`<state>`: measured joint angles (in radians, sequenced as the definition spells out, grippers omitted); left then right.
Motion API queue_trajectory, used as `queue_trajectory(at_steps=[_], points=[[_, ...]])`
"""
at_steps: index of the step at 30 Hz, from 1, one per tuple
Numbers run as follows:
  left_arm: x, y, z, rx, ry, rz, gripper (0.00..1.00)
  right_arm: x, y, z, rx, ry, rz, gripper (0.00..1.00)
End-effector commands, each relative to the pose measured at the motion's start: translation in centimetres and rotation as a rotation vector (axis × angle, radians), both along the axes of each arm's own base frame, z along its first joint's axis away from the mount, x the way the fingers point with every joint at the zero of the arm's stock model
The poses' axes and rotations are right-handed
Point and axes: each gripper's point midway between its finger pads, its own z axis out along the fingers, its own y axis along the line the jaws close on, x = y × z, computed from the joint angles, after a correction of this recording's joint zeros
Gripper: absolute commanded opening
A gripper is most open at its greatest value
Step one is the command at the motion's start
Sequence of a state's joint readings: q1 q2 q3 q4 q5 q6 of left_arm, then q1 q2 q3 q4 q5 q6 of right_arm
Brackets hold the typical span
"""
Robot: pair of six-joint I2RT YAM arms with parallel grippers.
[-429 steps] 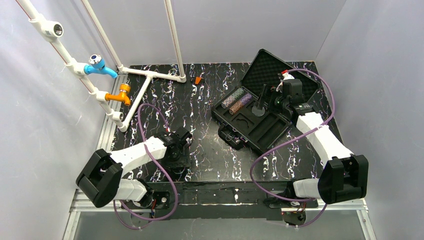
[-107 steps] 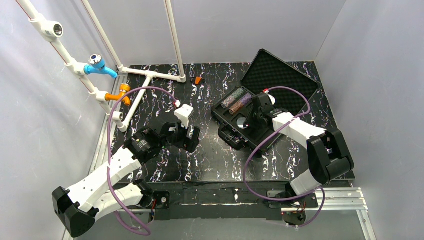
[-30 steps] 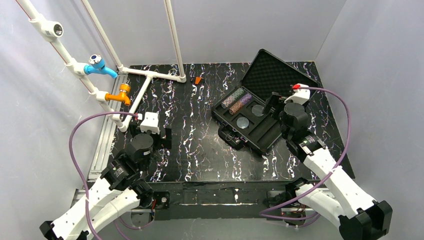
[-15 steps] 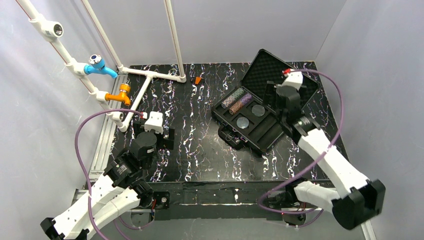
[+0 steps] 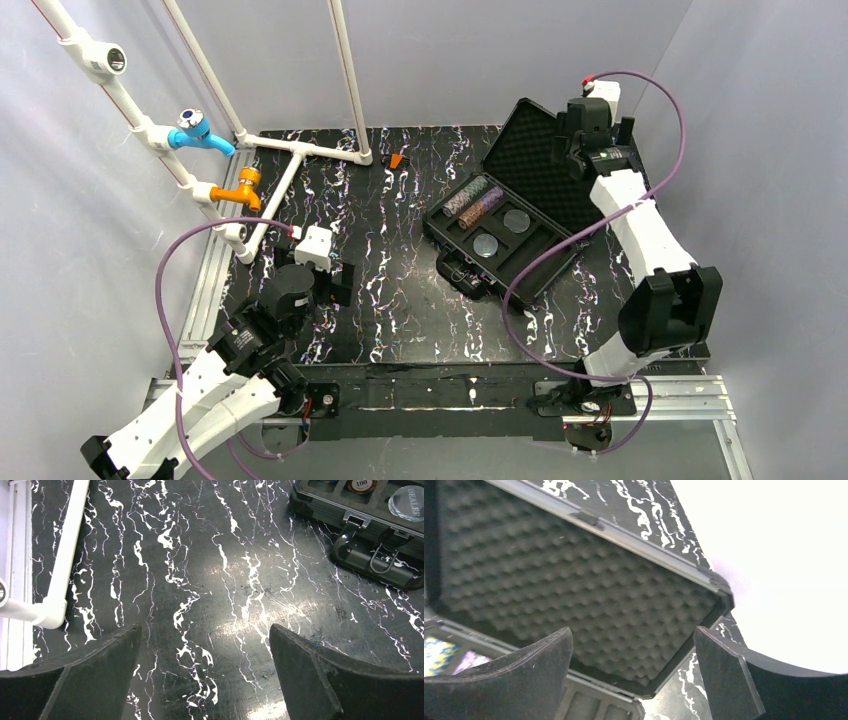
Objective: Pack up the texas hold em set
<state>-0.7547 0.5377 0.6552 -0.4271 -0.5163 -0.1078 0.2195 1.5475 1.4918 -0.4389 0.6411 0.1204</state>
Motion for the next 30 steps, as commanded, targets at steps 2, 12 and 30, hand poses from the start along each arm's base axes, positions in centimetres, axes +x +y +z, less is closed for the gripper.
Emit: queue_trajectory(at_steps=[2, 12, 30], points=[[-0.3, -0.6, 0.7, -0.018, 0.002, -0.039, 0.98, 0.8, -3.5, 0.8, -0.052, 0.031, -0.050, 0.98], [-0.4, -1.1, 0.5, -0.028, 0.016, -0.059, 0.98, 2.4, -6.7, -0.9, -0.098, 0.007, -0.112, 0.98], [-0.3, -1.5, -0.2, -0.012, 0.045, -0.067, 0.98, 5.0, -8.6, -4.8, -0.101, 0.059, -0.066, 0.90]])
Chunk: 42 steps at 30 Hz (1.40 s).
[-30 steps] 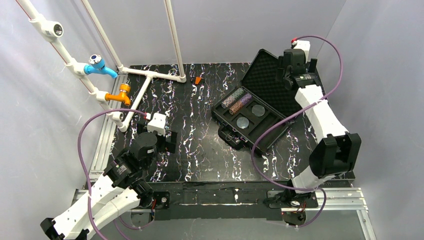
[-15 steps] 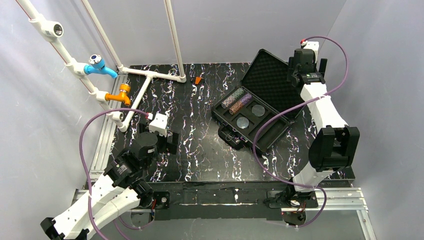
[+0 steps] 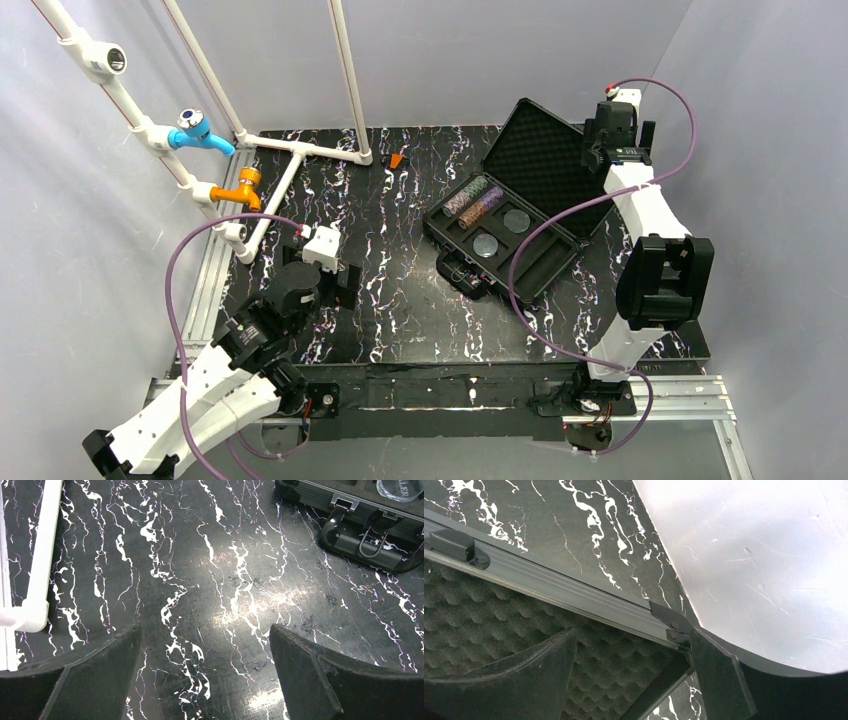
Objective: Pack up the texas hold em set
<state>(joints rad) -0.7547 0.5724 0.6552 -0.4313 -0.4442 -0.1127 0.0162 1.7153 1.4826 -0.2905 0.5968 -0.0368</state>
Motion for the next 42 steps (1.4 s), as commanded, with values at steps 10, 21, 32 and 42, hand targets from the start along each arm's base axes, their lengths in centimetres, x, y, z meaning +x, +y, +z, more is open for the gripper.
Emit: queue_trajectory(at_steps=[10, 21, 32, 42], points=[[0.1, -0.4, 0.9, -0.010, -0.007, -0.013, 0.98, 2.2, 1.9, -0.1, 0.044, -0.018, 0.145, 0.59], [0.0, -0.4, 1.1, -0.021, -0.014, -0.020, 0.98, 0.4, 4.2, 0.7, 0.157, -0.034, 0.223, 0.40], [-0.2, -0.5, 1.4, -0.036, -0.024, -0.028, 0.98, -1.7, 6.5, 0.7, 0.271, -0.036, 0.292, 0.29], [-0.3, -0.7, 1.6, -0.047, -0.026, -0.039, 0.98, -2.4, 6.4, 2.2, 0.273, -0.072, 0.257, 0.59]])
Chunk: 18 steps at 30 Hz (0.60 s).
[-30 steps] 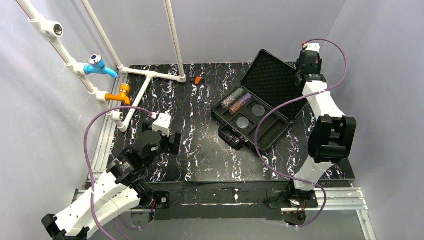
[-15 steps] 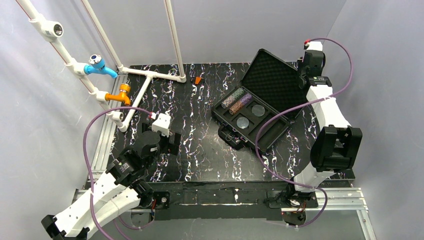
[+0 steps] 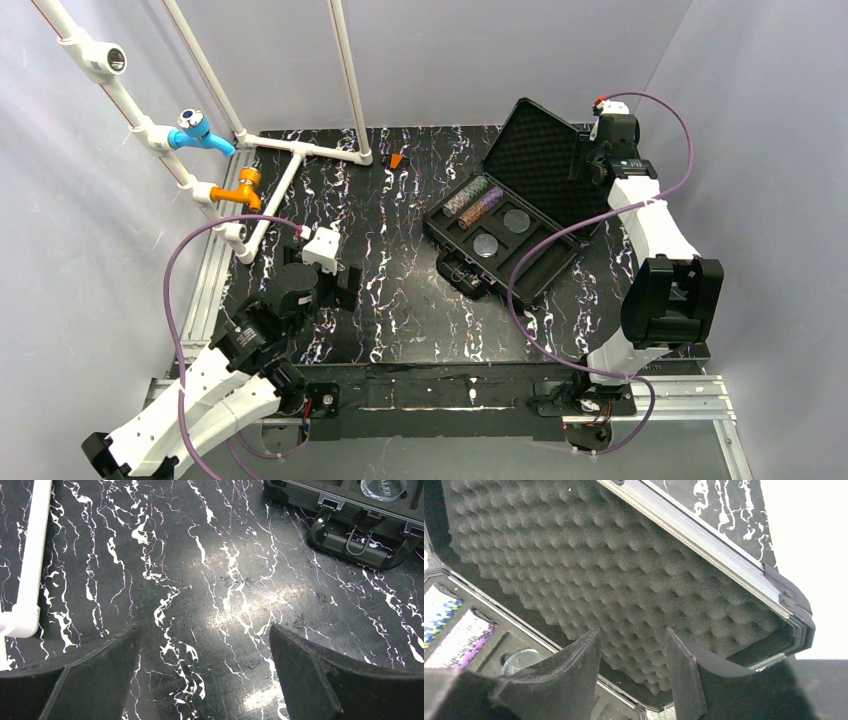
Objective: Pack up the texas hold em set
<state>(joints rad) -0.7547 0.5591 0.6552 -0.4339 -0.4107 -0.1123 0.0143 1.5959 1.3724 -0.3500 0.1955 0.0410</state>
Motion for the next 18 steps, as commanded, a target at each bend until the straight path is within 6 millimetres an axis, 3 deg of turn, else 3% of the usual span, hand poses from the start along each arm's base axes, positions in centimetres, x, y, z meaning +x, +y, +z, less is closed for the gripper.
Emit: queue_trajectory(at_steps=[1, 4, 7, 13, 18], points=[[0.0, -0.2, 1.6, -0.030, -0.031, -0.008, 0.98, -0.3, -1.1, 4.4, -0.013, -0.111, -0.089, 0.66], [0.0, -0.1, 1.6, -0.031, -0.034, -0.005, 0.98, -1.3, -2.9, 5.7, -0.008, -0.163, -0.232, 0.83], [-0.1, -0.1, 1.6, -0.032, -0.034, -0.007, 0.98, -2.4, -3.4, 6.6, 0.040, -0.232, -0.298, 0.98], [-0.2, -0.3, 1.6, -0.038, -0.031, -0.018, 0.98, -5.1, -6.6, 5.3, 0.182, -0.271, -0.449, 0.98], [-0.4, -0.6, 1.5, -0.045, -0.024, -0.035, 0.98, -5.5, -7.6, 3.3, 0.338, -0.304, -0.410, 0.98]])
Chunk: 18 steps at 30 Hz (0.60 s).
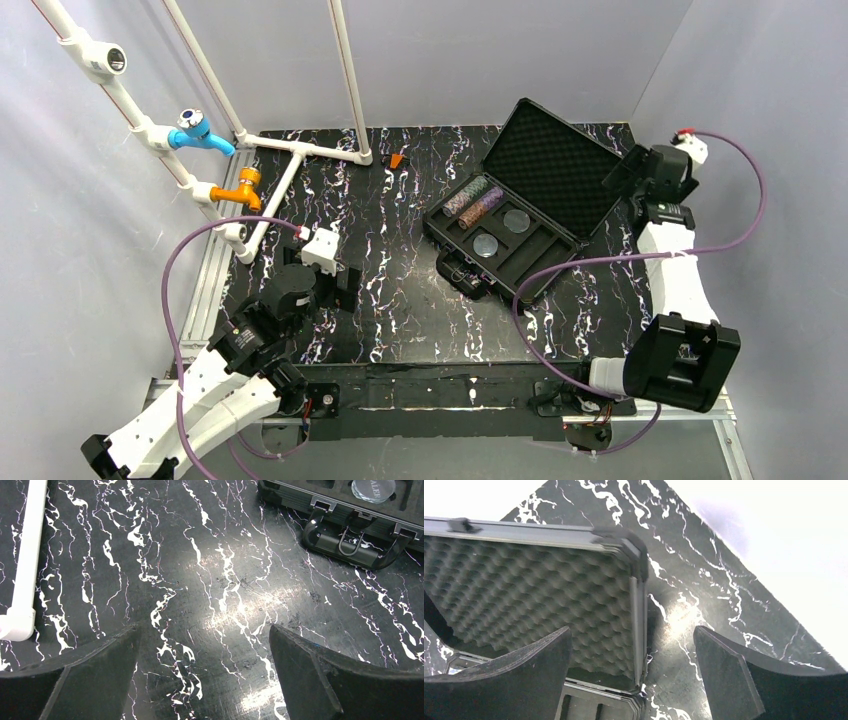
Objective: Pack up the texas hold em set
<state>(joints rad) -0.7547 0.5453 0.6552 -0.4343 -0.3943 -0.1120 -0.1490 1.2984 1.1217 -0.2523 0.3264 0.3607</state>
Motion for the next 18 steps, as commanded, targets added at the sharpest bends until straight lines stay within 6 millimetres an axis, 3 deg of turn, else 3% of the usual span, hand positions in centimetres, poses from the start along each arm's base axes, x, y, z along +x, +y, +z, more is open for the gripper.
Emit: queue_trajectory(at_steps=[1, 4, 9, 18], points=[[-0.2, -0.4, 1.3, -0.033, -0.019, -0.022, 0.98, 0.9, 0.0, -0.1, 0.157, -0.140, 0.061, 0.98], [-0.2, -0.5, 1.3, -0.033, -0.018, -0.024, 0.98, 1.4, -0.2, 0.3, 0.239, -0.252, 0.152, 0.98], [-0.2, -0.6, 1.0, -0.026, -0.010, -0.027, 0.98, 0.2, -2.3, 1.4, 0.343, -0.415, 0.126, 0.96], [-0.1, -0.7, 0.8, -0.020, -0.002, -0.029, 1.00, -3.5, -7.8, 0.3, 0.409, -0.534, -0.289, 0.75]])
